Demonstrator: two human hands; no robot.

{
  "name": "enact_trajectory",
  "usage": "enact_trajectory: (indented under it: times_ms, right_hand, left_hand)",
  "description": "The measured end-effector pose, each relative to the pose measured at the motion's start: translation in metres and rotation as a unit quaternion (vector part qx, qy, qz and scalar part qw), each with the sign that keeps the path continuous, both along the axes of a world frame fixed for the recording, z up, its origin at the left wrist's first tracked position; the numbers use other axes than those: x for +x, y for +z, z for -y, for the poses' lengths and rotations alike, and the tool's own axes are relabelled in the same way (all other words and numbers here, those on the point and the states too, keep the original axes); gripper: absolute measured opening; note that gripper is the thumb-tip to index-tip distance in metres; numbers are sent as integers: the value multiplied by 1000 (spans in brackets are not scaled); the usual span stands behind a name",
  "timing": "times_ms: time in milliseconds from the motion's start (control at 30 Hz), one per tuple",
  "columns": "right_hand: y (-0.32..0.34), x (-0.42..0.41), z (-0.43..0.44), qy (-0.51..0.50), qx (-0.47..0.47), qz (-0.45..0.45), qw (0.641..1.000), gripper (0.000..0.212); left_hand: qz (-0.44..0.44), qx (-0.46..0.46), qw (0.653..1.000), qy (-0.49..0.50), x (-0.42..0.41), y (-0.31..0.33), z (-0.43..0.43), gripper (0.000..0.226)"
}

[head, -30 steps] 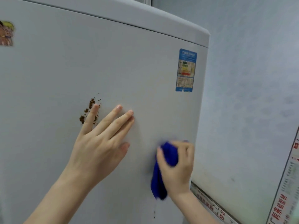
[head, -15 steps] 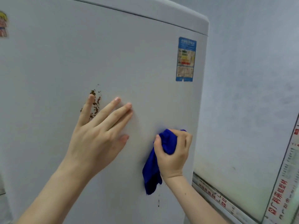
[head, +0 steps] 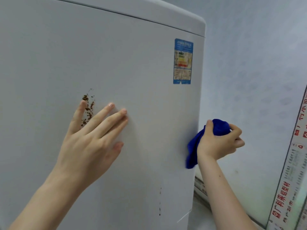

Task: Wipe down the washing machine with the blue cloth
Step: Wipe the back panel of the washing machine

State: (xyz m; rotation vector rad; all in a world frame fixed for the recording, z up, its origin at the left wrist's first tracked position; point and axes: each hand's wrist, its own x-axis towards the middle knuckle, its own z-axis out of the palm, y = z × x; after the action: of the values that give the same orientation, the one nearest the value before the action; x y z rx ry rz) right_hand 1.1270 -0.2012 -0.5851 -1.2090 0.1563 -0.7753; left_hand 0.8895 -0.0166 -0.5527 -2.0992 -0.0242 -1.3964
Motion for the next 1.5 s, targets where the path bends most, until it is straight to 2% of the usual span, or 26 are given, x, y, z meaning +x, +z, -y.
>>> enact_trajectory:
  times_ms: [167,300,367,400,467,533,600,733,833,933,967,1033,1100,1200,1267,1300,1333,1400,1433,1500]
  right_hand:
    - [1,-17,-25,137,-18,52,989,41]
    - [-8,-16,-16,96,-132,147,976,47]
    - [-12,-11,-12,60,-206,145,966,54]
    - [-14,-9,-12,61,-213,132,966,55]
    - [-11,-19,-20,113,-135,125,976,53]
    - [-12,-36,-33,109,-84,161,977,52]
    - [-22,-59,-51,103,-99,214,966,51]
    - [-35,-83,-64,136,-190,301,924,48]
    - [-12,-58,-45,131,-163,265,941,50]
    - [11,-37,-31,173,-48,152,972,55]
    - [12,-37,-35,165,-28,144,975,53]
    - [6,-55,-53,103,-44,195,974,50]
    - [-12,-85,-76,73,-120,282,949,49]
    - [-44,-114,-86,98,-263,398,873,50]
    - [-50,-104,-77,111,-303,430,843,51]
    - [-47,-96,-71,113,-295,416,853,51]
    - [-41,-87,-66,108,-267,381,878,51]
    - [-18,-71,-58,91,-163,278,942,53]
    - [-4,-65,-56,89,-106,231,963,53]
    - [19,-65,-59,88,-33,173,980,55]
  left_hand:
    - [5,-3,1000,-6,2,-1,0,46]
    - [1,-7,1000,-6,1,-1,-1,46]
    - [-5,-11,1000,-7,1,0,-2,47]
    - [-8,-12,1000,-9,1,0,-2,47]
    - [-10,-11,1000,-13,1,1,-3,46]
    - [-8,-13,1000,-15,0,1,-4,46]
    - [-8,-15,1000,-17,1,1,-3,46]
    - [-5,-19,1000,-20,3,0,-3,45]
    - [-4,-19,999,-25,3,-1,-5,45]
    - [-3,-10,1000,-23,3,-1,-7,45]
    - [-1,-7,1000,-21,2,-1,-8,45]
    - [2,-3,1000,-18,2,-2,-8,45]
    - [2,4,1000,-13,3,0,-6,43]
    - [6,17,1000,-4,4,2,-5,38]
    - [-1,25,1000,-16,-1,4,-7,42]
    - [-9,23,999,-29,-7,6,-9,47]
    - [-12,15,999,-42,-14,10,-11,53]
    - [3,-6,999,-54,-30,19,-16,59]
    - [12,-15,998,-54,-37,23,-18,61]
    - [13,-29,999,-43,-53,33,-24,66]
